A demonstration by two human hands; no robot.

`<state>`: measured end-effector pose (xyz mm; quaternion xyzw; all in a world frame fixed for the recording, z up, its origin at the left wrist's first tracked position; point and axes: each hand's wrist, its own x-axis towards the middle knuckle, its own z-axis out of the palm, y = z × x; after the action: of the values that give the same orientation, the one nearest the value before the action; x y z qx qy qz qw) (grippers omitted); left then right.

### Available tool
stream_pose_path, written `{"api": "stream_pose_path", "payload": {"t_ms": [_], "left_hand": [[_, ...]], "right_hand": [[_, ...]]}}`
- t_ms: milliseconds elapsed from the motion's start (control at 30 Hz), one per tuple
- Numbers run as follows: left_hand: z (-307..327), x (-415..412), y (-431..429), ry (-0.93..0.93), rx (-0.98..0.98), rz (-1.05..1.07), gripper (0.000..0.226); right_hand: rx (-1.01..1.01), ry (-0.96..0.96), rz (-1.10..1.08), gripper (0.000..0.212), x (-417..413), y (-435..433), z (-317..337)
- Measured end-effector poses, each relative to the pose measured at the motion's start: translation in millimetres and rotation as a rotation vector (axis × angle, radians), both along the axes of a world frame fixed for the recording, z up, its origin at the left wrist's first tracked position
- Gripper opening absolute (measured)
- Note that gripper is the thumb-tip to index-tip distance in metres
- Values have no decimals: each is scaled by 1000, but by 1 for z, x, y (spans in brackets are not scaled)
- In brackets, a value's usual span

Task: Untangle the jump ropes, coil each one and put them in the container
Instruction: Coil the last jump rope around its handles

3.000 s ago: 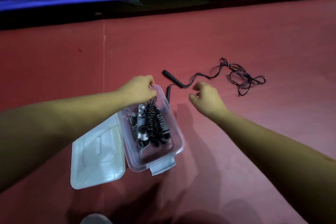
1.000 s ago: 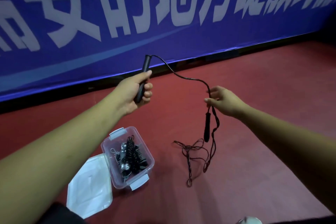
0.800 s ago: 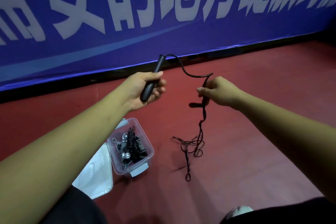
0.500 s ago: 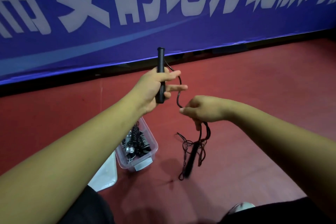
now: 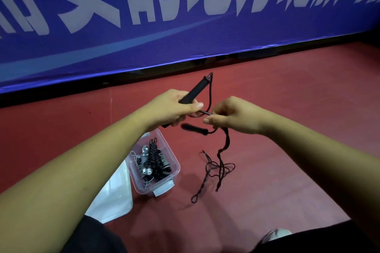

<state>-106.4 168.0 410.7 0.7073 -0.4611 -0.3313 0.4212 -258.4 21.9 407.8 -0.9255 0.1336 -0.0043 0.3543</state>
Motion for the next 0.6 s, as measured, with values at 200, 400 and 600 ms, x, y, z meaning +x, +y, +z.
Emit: {"api": "stream_pose_path", "payload": {"t_ms": [200, 400, 600], "left_hand": [[0, 41, -5, 236, -275, 567, 22], [-22, 62, 17, 39, 108, 438, 11], [-19, 53, 17, -385, -1, 528, 7]], "right_hand": [[-112, 399, -99, 22, -26, -60, -76], [-93, 137, -176, 27, -10, -43, -56], [-14, 81, -193, 47, 16, -4, -26]]}}
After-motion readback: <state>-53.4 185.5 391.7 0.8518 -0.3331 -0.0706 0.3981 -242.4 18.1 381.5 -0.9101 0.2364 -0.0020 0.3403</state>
